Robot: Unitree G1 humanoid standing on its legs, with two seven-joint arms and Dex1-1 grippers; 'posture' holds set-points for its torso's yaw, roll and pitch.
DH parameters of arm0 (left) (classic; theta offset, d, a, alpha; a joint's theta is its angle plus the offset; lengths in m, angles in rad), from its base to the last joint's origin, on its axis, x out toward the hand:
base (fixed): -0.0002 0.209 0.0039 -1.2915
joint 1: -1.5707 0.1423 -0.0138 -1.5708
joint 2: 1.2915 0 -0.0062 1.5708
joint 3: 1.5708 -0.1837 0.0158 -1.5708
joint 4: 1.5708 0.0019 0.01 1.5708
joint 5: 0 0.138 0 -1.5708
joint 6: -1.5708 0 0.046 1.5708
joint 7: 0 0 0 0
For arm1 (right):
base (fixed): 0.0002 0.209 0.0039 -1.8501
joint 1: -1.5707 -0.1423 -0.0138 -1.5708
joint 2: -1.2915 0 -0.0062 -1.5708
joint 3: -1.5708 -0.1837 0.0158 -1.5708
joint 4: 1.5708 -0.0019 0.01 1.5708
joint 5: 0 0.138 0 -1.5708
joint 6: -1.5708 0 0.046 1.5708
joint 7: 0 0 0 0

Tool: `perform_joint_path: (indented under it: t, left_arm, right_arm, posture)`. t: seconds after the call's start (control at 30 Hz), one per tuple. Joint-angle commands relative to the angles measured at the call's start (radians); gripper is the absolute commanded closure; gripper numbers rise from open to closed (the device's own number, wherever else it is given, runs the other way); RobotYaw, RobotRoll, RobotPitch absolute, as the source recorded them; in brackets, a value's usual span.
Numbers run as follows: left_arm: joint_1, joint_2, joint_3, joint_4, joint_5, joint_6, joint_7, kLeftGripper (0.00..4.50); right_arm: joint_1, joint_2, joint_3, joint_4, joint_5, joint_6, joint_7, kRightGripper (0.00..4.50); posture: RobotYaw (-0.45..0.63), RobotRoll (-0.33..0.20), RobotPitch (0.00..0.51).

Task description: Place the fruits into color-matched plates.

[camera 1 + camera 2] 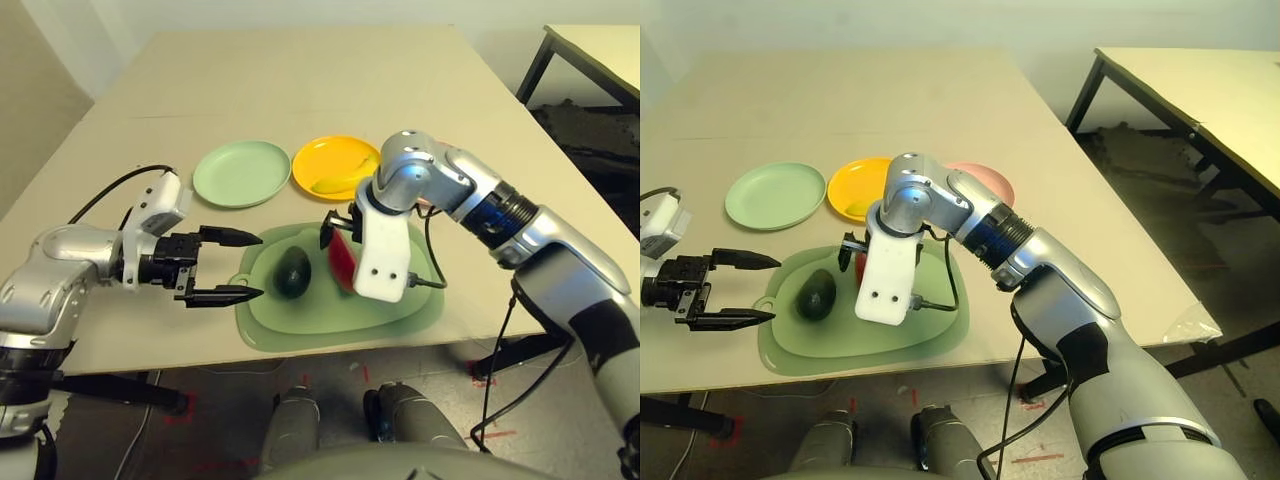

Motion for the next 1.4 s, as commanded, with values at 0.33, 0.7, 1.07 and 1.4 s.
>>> perform_joint_path:
  t: [0.33,0.7,1.07,1.4]
  left_arm:
    - [0.041,0.01,0.038,-0.039,-0.009,0.008,0.019,0.0]
    - [0.035,0.007,0.041,-0.03,-0.007,0.005,0.02,0.0]
    - [-0.013,-0.012,0.005,-0.001,0.005,0.001,0.017,0.0]
    - [-0.066,-0.055,-0.028,0.029,0.022,0.003,0.051,0.0]
  right_arm:
    - [0.027,0.068,0.078,0.151,-0.167,-0.045,-0.143,0.05]
    - [0.113,-0.047,0.094,0.119,-0.144,-0.024,-0.041,2.27]
    - [0.057,-0.17,-0.007,0.035,0.031,0.069,0.091,2.27]
    - [-0.111,-0.227,-0.14,0.322,0.059,0.118,0.077,2.27]
  posture:
    - [0.15,0.0,0.111]
    - [0.15,0.0,0.112]
    - [0.1,0.0,0.106]
    - [0.06,0.0,0.097]
